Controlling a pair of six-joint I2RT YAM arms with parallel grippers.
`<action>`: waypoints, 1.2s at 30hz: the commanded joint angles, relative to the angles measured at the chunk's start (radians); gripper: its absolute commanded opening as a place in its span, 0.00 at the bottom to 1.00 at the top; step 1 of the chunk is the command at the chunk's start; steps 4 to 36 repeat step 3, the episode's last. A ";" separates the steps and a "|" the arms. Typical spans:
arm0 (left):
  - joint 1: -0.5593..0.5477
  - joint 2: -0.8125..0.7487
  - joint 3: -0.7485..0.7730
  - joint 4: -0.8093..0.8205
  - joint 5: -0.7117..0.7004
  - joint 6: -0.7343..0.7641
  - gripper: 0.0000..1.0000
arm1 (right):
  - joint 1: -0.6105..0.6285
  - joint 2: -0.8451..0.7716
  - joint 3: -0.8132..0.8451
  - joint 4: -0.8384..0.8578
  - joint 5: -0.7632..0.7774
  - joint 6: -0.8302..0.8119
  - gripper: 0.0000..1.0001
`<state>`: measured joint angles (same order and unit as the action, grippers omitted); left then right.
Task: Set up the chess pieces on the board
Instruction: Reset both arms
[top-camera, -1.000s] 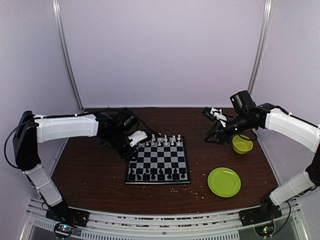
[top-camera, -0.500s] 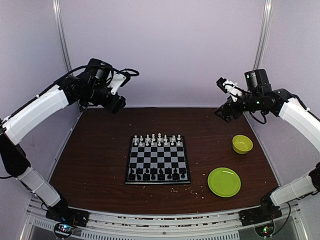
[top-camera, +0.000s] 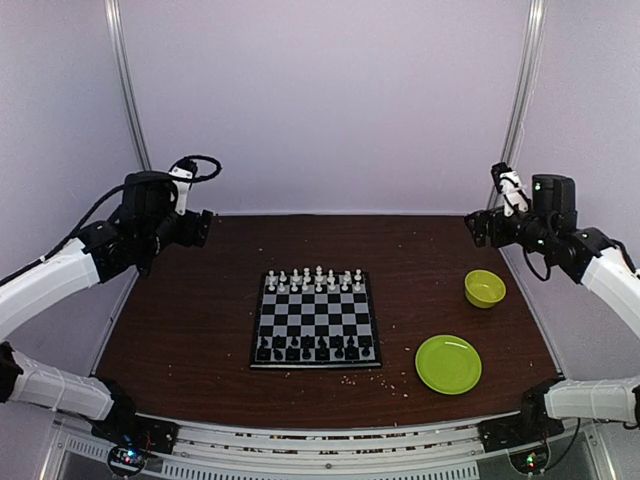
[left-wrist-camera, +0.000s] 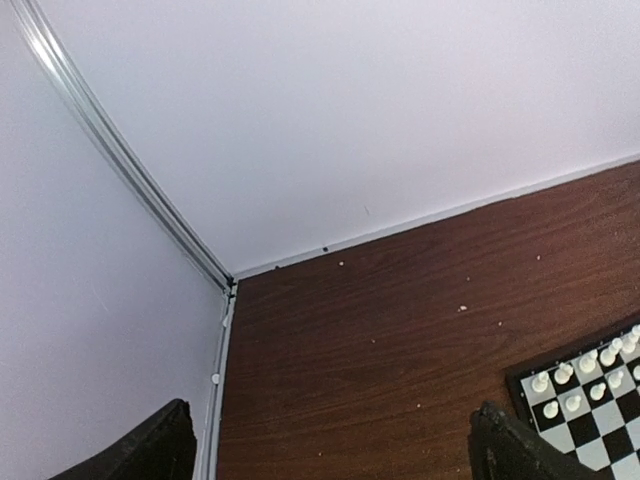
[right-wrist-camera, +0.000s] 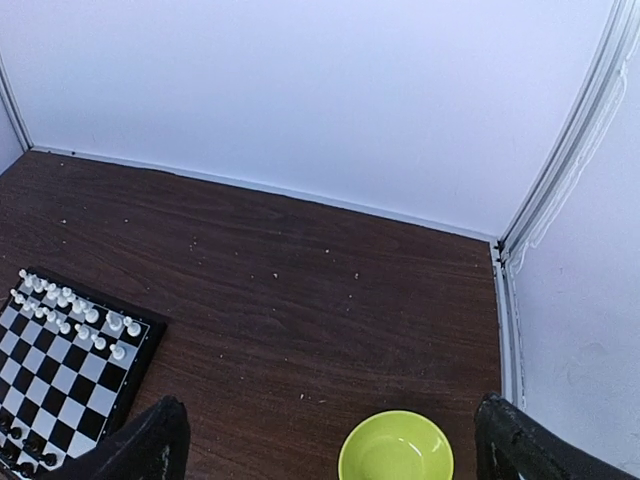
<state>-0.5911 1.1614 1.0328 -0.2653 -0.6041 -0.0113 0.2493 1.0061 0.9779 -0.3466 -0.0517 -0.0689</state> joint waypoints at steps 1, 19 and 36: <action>0.018 0.029 0.071 0.073 -0.037 -0.090 0.98 | -0.050 -0.019 -0.002 0.065 -0.050 0.046 0.99; 0.024 0.056 0.102 0.026 -0.031 -0.117 0.98 | -0.071 -0.024 0.002 0.061 -0.098 0.067 0.99; 0.024 0.056 0.102 0.026 -0.031 -0.117 0.98 | -0.071 -0.024 0.002 0.061 -0.098 0.067 0.99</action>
